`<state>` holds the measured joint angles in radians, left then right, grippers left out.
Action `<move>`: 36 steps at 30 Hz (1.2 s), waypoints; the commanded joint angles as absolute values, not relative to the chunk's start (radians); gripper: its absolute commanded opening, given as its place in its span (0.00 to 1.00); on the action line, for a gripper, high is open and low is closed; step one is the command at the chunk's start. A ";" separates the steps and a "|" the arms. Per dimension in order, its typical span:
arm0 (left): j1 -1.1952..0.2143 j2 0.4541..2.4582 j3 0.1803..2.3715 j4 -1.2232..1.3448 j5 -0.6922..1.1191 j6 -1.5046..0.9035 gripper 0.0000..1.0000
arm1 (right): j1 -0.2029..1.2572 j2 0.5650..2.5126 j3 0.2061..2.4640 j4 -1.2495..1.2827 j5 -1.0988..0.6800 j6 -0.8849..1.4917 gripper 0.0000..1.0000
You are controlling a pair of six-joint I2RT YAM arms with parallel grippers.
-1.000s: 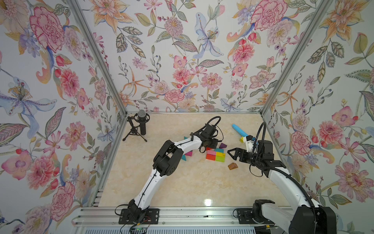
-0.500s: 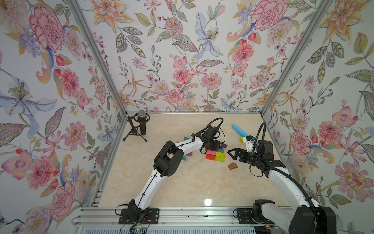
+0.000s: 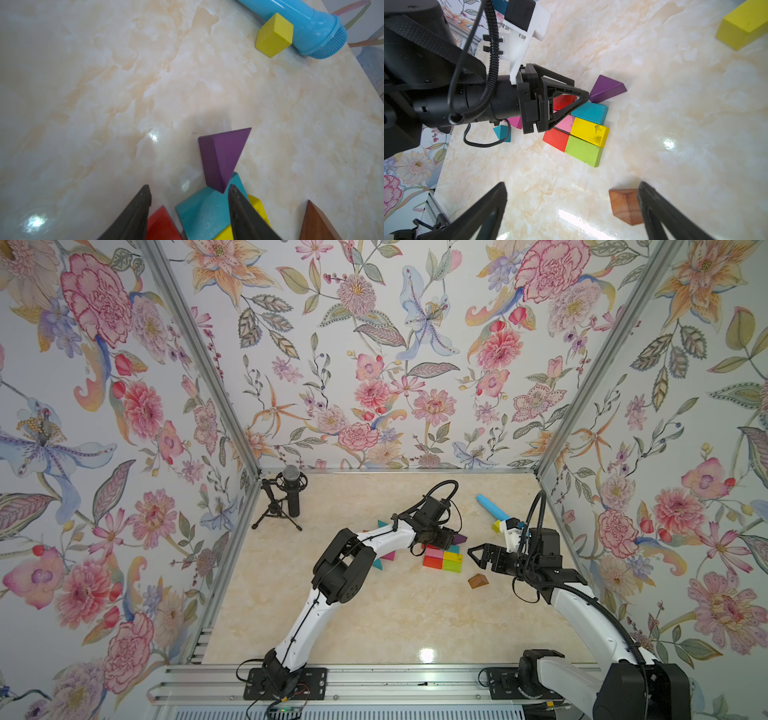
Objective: Assemble a piece of candy with building blocks
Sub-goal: Assemble the building block at the center of the board.
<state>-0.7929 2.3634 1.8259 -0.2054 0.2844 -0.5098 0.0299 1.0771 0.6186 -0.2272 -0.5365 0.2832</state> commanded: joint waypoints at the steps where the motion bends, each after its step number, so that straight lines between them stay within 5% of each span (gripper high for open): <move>1: -0.785 2.248 1.715 -0.053 0.249 -0.594 0.79 | 0.022 1.077 0.606 -0.239 -0.524 0.264 1.00; 6: -0.762 2.155 1.449 0.271 0.190 -0.813 0.99 | 0.022 1.095 0.615 -0.240 -0.535 0.261 1.00; 19: -0.777 2.114 1.180 0.601 0.044 -1.044 0.99 | 0.023 1.101 0.620 -0.243 -0.543 0.256 1.00; 36: -0.835 2.170 1.128 0.746 0.046 -1.143 0.99 | 0.023 1.104 0.615 -0.244 -0.545 0.249 1.00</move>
